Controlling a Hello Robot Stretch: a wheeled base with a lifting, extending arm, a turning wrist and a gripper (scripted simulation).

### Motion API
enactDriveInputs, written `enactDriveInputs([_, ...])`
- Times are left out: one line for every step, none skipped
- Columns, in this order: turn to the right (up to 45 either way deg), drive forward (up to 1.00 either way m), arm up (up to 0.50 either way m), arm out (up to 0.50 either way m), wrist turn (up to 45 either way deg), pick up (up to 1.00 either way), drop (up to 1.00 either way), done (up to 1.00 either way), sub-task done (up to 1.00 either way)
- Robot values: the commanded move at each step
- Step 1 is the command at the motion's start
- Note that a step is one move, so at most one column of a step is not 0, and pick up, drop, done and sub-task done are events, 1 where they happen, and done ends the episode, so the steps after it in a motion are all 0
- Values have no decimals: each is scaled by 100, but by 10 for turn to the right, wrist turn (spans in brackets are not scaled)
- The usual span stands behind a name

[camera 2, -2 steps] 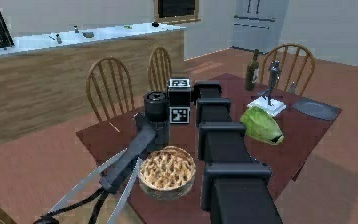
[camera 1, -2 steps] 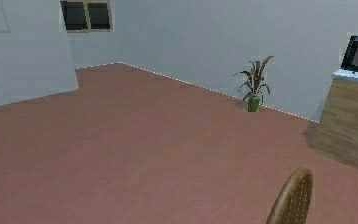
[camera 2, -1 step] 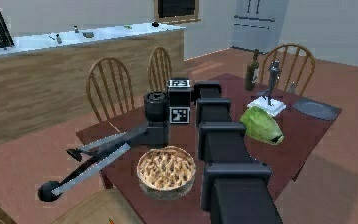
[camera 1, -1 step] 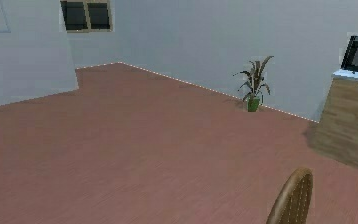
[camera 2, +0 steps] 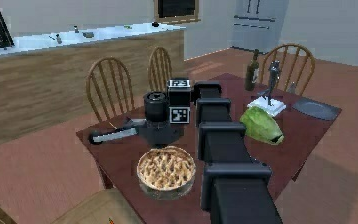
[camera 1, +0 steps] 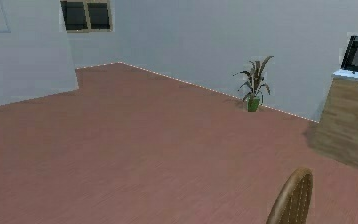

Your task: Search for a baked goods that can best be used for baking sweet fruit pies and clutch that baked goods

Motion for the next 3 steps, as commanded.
enactDriveInputs([0, 0, 0, 0, 390, 0, 0, 0, 0])
enactDriveInputs([0, 0, -28, 0, 0, 0, 0, 0, 0])
enactDriveInputs([0, 0, 0, 0, 0, 100, 0, 0, 0])
